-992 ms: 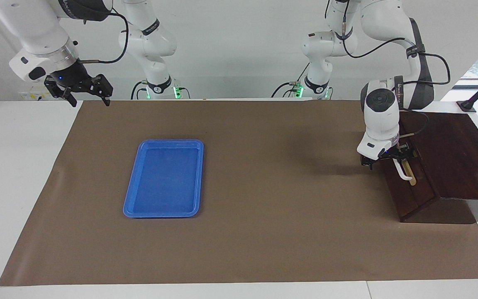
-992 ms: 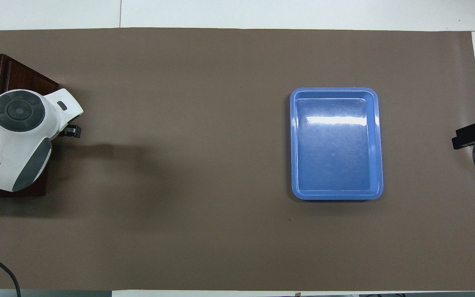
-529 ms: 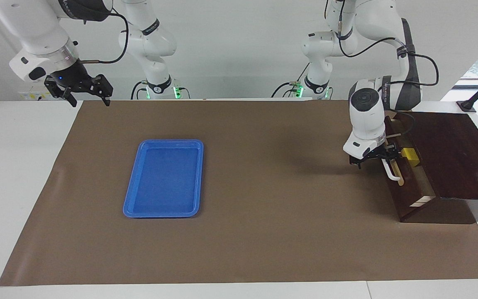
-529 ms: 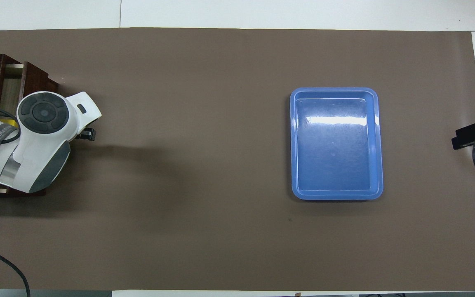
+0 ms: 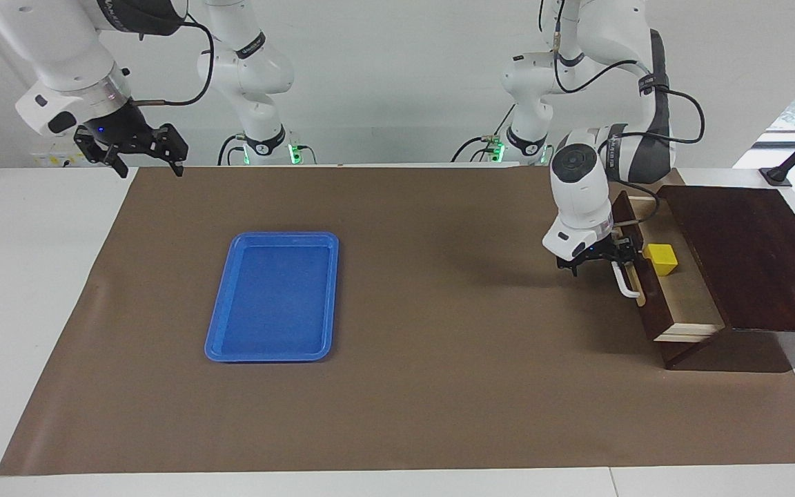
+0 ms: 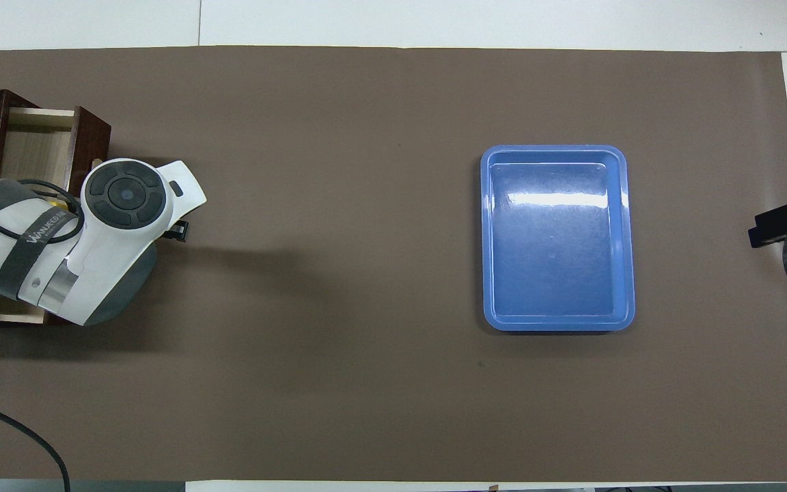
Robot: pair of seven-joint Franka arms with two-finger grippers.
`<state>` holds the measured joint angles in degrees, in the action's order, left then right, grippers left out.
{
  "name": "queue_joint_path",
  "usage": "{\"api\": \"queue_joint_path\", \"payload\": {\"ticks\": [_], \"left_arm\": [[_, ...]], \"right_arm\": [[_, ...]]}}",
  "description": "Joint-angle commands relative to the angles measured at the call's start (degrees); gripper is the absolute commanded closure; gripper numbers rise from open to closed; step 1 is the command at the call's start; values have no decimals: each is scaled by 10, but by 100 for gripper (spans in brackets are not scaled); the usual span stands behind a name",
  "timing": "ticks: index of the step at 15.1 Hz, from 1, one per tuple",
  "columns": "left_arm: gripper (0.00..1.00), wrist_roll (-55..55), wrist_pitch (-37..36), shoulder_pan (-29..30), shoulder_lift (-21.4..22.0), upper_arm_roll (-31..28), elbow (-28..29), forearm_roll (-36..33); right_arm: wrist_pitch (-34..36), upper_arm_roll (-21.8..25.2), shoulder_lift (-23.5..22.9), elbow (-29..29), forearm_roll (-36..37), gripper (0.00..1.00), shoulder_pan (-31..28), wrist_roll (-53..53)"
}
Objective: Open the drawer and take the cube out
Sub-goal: 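Pull the drawer out toward the robot with the left gripper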
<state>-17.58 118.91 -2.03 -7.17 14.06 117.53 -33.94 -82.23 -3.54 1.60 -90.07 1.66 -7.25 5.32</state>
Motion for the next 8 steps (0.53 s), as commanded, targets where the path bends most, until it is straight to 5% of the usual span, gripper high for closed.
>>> {"api": "queue_joint_path", "payload": {"ticks": [1, 8], "left_arm": [[0, -15, -18, -6, 5, 18, -5, 16], [0, -25, -17, -6, 5, 26, -5, 17]], "right_arm": [[-11, -4, 9, -12, -4, 0, -8, -7], [-9, -4, 9, -12, -4, 0, -8, -7]]}}
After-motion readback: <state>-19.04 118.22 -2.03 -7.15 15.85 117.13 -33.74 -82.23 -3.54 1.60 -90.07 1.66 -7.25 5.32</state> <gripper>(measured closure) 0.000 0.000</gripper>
